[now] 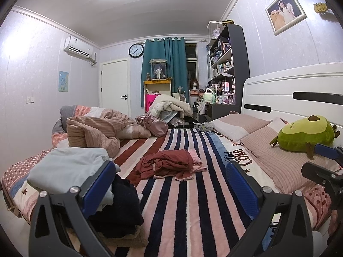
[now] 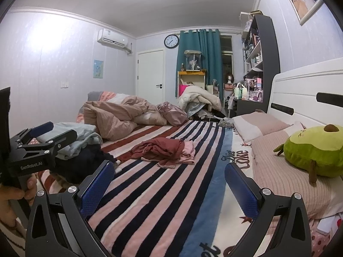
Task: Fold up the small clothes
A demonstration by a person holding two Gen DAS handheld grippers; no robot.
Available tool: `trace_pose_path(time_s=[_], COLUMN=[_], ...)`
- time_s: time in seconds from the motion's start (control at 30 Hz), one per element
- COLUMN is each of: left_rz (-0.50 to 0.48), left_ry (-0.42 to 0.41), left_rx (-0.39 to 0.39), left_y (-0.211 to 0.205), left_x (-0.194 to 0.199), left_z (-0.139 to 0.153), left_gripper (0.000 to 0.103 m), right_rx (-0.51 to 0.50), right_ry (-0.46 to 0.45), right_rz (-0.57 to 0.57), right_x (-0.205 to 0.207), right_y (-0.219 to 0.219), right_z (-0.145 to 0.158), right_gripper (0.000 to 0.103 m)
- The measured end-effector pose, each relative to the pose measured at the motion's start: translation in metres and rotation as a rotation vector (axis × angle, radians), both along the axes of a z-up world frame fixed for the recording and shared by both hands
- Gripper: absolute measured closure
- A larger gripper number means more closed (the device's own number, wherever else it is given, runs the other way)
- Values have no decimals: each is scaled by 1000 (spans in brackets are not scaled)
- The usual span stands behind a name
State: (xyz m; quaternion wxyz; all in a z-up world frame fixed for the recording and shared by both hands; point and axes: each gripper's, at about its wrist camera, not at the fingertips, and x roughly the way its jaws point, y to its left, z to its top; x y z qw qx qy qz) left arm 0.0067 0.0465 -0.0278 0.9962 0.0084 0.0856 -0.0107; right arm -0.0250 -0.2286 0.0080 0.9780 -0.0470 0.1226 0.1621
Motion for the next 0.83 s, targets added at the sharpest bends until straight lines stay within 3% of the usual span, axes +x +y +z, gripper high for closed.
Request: trace_pose_path(time_s=[0.83], left_rz=[-20], left_ry=[10], left_rx=[2], left_y=[-1], left_x=[0], left_z=[-1], left_gripper=[1], right_rx=[7], right_ry=[3], right_rz=[-7], right_x=[-2], right_y=[9], right_z=[0], right_gripper=[0])
